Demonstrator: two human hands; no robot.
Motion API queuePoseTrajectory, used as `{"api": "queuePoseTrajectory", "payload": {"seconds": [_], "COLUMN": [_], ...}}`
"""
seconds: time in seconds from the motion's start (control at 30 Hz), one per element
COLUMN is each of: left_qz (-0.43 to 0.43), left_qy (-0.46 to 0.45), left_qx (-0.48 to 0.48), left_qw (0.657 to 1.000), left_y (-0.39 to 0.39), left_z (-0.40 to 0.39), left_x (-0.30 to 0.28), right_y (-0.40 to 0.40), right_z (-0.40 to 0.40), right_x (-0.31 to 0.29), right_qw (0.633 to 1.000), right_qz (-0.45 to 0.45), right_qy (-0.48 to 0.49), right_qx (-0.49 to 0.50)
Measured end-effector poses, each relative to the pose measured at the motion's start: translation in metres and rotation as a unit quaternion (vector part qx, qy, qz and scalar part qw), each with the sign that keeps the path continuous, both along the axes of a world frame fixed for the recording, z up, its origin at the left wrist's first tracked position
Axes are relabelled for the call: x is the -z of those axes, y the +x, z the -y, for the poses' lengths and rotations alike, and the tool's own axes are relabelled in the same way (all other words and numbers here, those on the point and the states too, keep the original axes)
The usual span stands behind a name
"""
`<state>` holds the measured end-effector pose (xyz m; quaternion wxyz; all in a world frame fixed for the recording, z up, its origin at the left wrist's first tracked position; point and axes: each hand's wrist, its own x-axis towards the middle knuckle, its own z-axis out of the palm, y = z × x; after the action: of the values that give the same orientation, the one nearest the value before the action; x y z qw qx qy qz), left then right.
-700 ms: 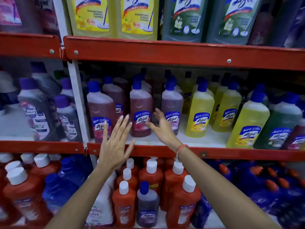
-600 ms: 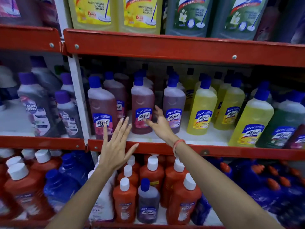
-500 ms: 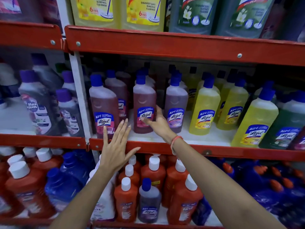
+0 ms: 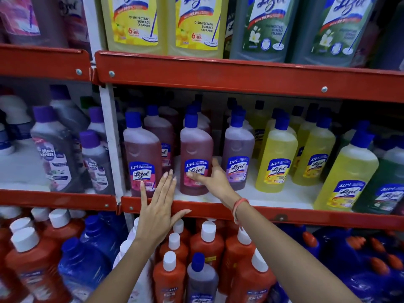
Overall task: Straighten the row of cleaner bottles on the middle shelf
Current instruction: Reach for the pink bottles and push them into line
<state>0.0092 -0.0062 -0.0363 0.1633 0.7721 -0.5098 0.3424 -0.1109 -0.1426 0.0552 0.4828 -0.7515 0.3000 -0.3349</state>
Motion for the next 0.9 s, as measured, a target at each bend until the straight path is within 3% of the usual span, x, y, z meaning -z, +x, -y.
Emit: {"api": "queuePoseTrajectory", "payload": {"seconds": [0.57, 0.77, 0.9], "left_qz": [-0.026, -0.011, -0.010], "left_qy": [0.008, 0.005, 0.004], "left_qx": [0.011, 0.008, 0.008], "left_qw": [1.000, 1.000, 1.000], "left_y": [0.000, 0.001, 0.001], "left_z": [-0.001, 0.000, 0.000], "left_x": [0.002, 0.002, 0.003], "right_y": [-0.021, -0.033, -0.060], "right_z": [-0.030, -0.031, -0.020], "right_x": [0.007, 0.006, 0.010], "right_qw": [0.996, 0.999, 0.984], "right_qz": [-0.032, 0.018, 0.099], "right_qy": [-0.072, -0.031, -0.118], "right_qx": [0.028, -0.035, 0.096]}}
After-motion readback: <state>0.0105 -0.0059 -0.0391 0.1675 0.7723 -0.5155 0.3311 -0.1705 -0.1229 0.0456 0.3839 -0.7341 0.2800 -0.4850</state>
